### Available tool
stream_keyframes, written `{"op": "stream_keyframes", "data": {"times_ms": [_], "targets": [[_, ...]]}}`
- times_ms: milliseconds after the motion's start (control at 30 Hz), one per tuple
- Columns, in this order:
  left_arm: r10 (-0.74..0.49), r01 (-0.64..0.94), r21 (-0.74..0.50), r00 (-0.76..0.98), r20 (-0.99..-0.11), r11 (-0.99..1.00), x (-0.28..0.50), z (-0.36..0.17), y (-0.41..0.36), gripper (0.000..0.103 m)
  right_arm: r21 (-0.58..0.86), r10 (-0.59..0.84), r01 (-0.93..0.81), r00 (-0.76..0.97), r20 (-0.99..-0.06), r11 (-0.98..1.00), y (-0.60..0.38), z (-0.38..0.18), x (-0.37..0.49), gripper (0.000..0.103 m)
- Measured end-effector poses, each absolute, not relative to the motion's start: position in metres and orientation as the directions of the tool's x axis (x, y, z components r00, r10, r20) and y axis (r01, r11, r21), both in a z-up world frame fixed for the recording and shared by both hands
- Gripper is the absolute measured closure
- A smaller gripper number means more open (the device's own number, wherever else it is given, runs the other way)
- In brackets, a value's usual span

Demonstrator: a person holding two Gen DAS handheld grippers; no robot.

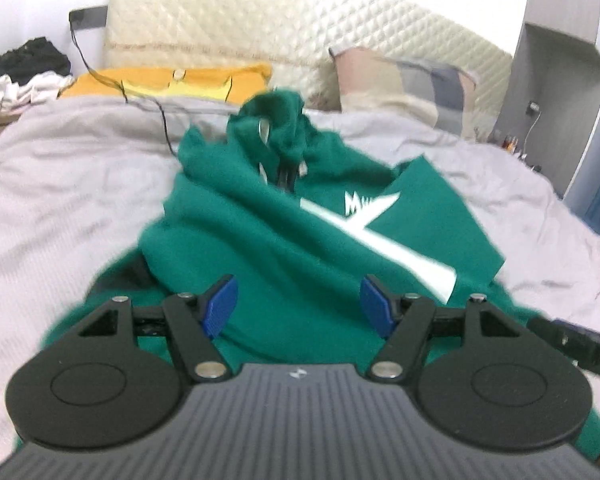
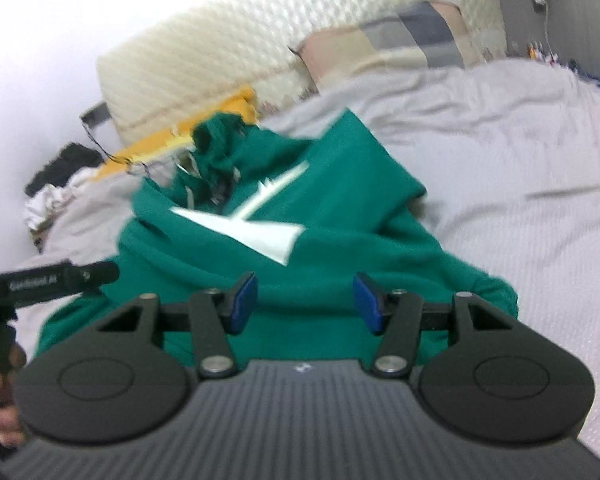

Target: Fold large clothes

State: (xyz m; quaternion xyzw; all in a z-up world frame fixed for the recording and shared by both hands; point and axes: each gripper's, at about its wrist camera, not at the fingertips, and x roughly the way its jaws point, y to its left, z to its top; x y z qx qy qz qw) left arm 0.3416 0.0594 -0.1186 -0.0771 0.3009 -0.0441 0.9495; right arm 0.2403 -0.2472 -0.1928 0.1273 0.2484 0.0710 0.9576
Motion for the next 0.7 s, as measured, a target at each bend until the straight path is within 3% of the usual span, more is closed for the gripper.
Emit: {"op": "stream_keyframes", "data": {"times_ms": [200, 300, 400, 700], "targets": [[-0.132, 0.066, -0.136, 0.814, -0.565, 0.988, 0.367, -0.084, 0.082, 0.03, 0.286, 0.234, -0.111, 0.866, -0.441, 0.952, -0.242, -0.165, 0.257, 0.047], [-0.136, 0.061, -0.15, 0.816, -0.563, 0.987, 0.396, -0.077, 0.096, 0.024, 0.279, 0.233, -0.111, 0.861, -0.453, 0.954, -0.244, -0.154, 0.295, 0.045], [-0.132, 0.06, -0.145, 0.818, -0.559, 0.988, 0.437, -0.08, 0.108, 0.023, 0.284, 0.234, -0.107, 0.855, -0.464, 0.953, -0.246, -0.15, 0.35, 0.017], [-0.195, 0.056, -0.254, 0.802, -0.564, 0.966, 0.601, -0.128, 0.145, 0.023, 0.347, 0.335, -0.171, 0.803, -0.494, 0.922, -0.224, -0.188, 0.544, 0.018]]}}
